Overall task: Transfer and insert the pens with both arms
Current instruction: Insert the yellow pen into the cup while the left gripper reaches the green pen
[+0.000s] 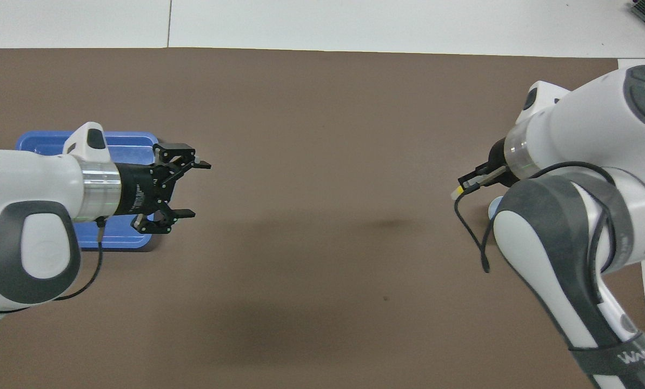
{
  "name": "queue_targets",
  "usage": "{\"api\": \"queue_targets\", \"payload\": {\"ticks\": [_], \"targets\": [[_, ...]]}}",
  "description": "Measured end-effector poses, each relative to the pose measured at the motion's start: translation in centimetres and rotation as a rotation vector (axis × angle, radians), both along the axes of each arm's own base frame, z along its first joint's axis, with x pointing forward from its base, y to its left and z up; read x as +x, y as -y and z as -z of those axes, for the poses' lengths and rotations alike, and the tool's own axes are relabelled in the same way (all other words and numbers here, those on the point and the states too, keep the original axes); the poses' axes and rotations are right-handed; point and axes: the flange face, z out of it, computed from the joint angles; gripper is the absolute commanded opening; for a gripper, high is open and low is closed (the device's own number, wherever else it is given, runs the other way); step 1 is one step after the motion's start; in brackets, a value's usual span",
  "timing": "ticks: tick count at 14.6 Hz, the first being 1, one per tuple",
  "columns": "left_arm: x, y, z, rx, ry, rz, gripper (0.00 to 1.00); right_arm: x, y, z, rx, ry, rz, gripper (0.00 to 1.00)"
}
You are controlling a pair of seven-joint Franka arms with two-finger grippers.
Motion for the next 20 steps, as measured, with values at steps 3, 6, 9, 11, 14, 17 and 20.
{"api": "queue_targets", "payload": {"ticks": [3, 6, 9, 11, 14, 17, 20], "targets": [[-0.5, -3.4, 0.3, 0.057, 0.026, 0.107, 1.00, -0.2, 1.3, 1.1, -0.028, 0.009, -0.016, 0.00], [-0.9, -6.1, 0.5, 0.132, 0.071, 0.243, 1.00, -0.9, 2.9, 3.9, -0.025, 0.025, -0.014, 0.00], [-1.1, -8.3, 0.7, 0.214, 0.125, 0.403, 1.00, -1.7, 3.4, 5.2, -0.026, 0.005, -0.007, 0.00], [-1.3, -10.6, 0.7, 0.259, 0.159, 0.494, 1.00, -2.5, 3.6, 6.1, -0.027, -0.014, -0.003, 0.00], [-1.5, -13.6, 0.7, 0.334, 0.199, 0.605, 1.00, -3.5, 4.0, 7.1, -0.029, -0.036, 0.003, 0.71], [-0.7, -15.4, 1.8, 0.395, 0.235, 0.669, 0.99, -3.8, 4.1, 7.2, -0.029, -0.037, 0.004, 1.00], [0.2, -16.6, 3.7, 0.423, 0.263, 0.747, 0.98, -3.9, 4.0, 6.6, -0.030, -0.025, 0.003, 1.00]]}}
